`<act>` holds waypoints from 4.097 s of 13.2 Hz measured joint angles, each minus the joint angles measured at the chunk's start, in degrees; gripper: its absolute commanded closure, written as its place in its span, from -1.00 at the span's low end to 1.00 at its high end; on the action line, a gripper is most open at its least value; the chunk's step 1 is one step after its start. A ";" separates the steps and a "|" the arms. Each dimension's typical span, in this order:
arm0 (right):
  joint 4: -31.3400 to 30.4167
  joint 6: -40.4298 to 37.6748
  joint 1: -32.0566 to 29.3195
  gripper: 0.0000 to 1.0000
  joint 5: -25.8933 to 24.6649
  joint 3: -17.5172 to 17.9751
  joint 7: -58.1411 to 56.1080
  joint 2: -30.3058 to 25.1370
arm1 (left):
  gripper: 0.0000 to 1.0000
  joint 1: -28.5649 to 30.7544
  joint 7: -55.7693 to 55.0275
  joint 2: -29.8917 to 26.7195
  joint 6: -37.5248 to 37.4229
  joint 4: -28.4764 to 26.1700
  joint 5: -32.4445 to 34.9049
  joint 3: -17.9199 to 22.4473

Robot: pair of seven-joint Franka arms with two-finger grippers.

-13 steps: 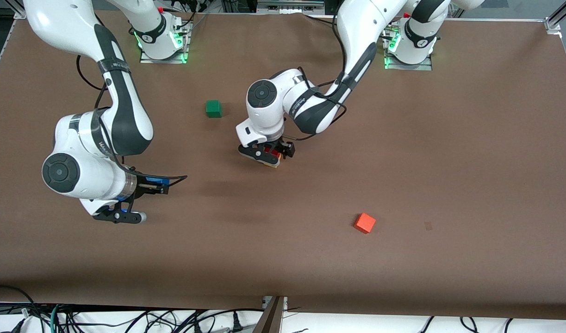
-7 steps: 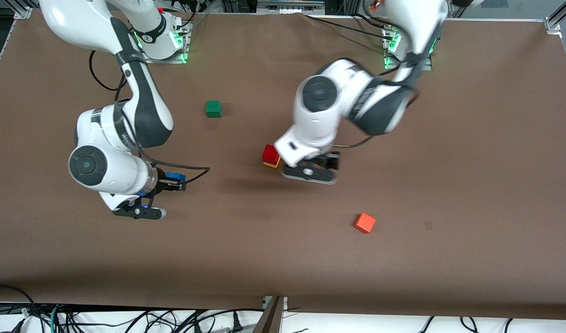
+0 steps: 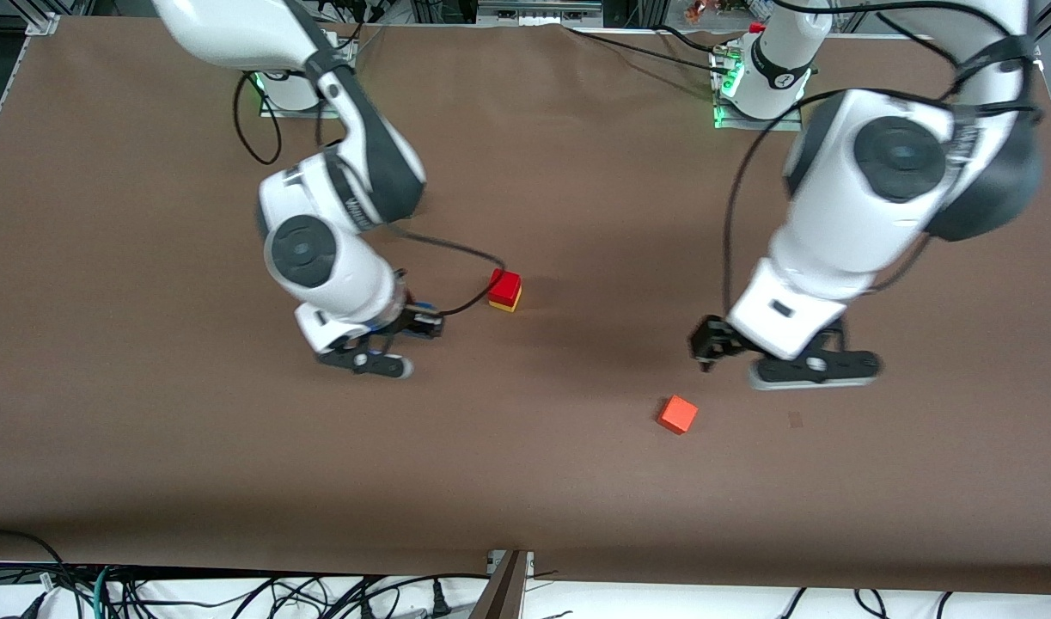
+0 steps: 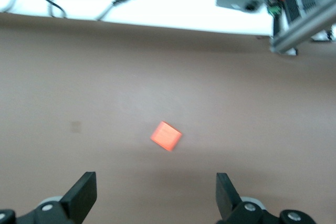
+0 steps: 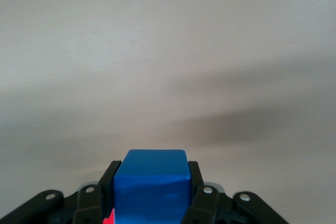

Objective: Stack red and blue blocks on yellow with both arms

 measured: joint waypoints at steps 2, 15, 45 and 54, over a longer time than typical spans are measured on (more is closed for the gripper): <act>-0.01 4.22 3.08 1.00 0.00 0.04 4.00 2.23 | -1.00 4.47 0.29 -0.46 -0.04 -0.04 0.00 -0.03; -1.04 1.66 9.46 1.00 0.00 0.04 10.67 3.68 | -1.00 18.31 16.06 -12.42 -14.06 -6.25 0.00 -0.56; -2.96 1.58 11.12 -0.99 -3.29 -0.43 13.20 3.45 | -1.00 20.40 16.05 -21.25 -14.19 -20.62 -8.97 -0.75; -1.16 -6.92 11.02 -0.99 -9.03 -9.51 12.32 -7.91 | -1.00 20.40 16.05 -20.92 -13.78 -19.83 -8.97 -0.96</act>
